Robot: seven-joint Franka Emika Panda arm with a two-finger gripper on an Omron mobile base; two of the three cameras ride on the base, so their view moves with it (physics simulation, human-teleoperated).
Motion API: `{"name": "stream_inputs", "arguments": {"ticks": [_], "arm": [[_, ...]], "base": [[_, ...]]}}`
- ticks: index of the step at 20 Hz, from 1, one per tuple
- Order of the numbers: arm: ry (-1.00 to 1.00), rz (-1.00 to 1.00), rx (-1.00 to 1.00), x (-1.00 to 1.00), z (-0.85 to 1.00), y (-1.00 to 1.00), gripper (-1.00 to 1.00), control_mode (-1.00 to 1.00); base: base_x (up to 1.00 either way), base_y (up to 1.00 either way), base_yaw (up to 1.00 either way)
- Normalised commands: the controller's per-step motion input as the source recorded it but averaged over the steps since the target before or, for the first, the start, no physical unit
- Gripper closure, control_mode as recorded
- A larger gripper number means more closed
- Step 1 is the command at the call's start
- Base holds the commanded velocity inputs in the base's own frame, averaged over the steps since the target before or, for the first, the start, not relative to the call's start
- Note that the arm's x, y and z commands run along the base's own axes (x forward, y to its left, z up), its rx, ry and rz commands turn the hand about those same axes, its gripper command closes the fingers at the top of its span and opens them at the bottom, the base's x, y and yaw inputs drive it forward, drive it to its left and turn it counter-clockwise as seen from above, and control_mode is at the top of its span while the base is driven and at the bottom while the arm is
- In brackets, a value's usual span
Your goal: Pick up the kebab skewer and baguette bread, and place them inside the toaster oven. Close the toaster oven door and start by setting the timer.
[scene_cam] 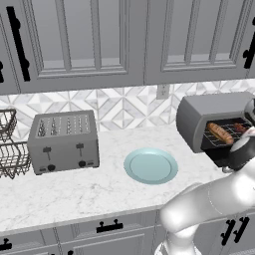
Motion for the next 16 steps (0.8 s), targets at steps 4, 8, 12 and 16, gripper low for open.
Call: {"name": "stream_inputs", "arguments": {"ticks": [4,8,12,16], "arm": [[0.0,0.01,0.0,0.38,-0.03,-0.08,1.0,-1.0],[0.0,0.01,0.0,0.23,-0.01,-0.19,1.0,-1.0],[0.0,0.0,0.0,0.11,-0.18,-0.09,1.0,-1.0],[0.0,0.0,0.0,0.04,-0.26,-0.02,1.0,-1.0]], "base": [[0.0,0.0,0.0],[0.0,0.0,0.0],[0.0,0.0,0.0],[0.0,0.0,0.0]]}}
